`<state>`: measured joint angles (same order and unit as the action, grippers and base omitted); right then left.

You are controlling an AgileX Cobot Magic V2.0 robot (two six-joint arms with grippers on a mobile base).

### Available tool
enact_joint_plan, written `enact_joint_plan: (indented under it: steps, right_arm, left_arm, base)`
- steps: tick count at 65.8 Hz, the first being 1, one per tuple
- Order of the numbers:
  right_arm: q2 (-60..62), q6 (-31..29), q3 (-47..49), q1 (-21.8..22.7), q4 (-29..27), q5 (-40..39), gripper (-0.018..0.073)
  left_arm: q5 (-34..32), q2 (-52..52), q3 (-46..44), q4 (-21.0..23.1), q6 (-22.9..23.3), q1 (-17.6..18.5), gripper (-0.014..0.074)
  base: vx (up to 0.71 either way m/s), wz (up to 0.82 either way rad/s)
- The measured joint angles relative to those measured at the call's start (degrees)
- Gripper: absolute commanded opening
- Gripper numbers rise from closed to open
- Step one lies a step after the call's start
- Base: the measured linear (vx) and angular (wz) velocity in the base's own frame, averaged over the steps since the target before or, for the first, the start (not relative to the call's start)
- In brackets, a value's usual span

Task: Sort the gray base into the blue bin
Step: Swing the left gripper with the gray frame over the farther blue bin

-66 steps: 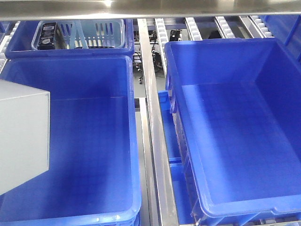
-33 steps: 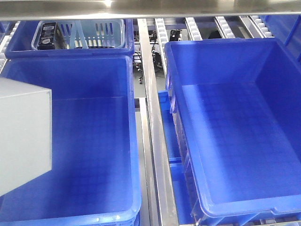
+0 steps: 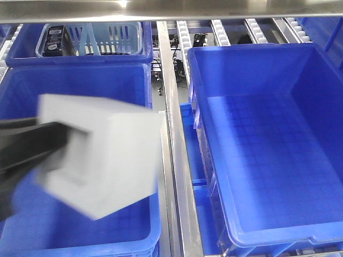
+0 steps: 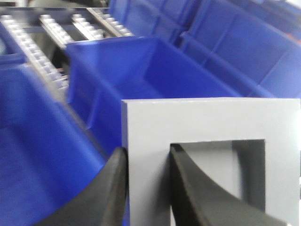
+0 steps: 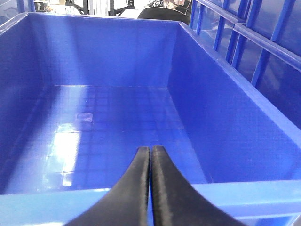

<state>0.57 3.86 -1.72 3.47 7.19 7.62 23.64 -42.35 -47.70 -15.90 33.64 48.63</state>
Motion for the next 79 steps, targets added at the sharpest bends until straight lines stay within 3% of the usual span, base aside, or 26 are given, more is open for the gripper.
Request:
enact_joint_plan:
  steps: [28, 52, 62, 79]
  right_arm:
    - [0.00, 0.00, 0.00, 0.00, 0.00, 0.00, -0.0009]
    - [0.00, 0.00, 0.00, 0.00, 0.00, 0.00, -0.0009]
    - [0.00, 0.00, 0.00, 0.00, 0.00, 0.00, -0.0009]
    - [0.00, 0.00, 0.00, 0.00, 0.00, 0.00, -0.0009]
  left_arm:
    - [-16.83, -12.77, 0.00, 0.52, 0.18, 0.00, 0.0127]
    - [-25.43, -20.93, 0.00, 1.30, 0.42, 0.04, 0.0127]
    - [-29.65, -24.77, -0.11, 1.30, 0.68, 2.51, 0.0127]
    - [-30.11, -34.15, -6.56, 1.08, 0.68, 6.21, 0.0127]
  base:
    - [0.00, 0.00]
    - [0.00, 0.00]
    - [0.00, 0.00]
    - [0.00, 0.00]
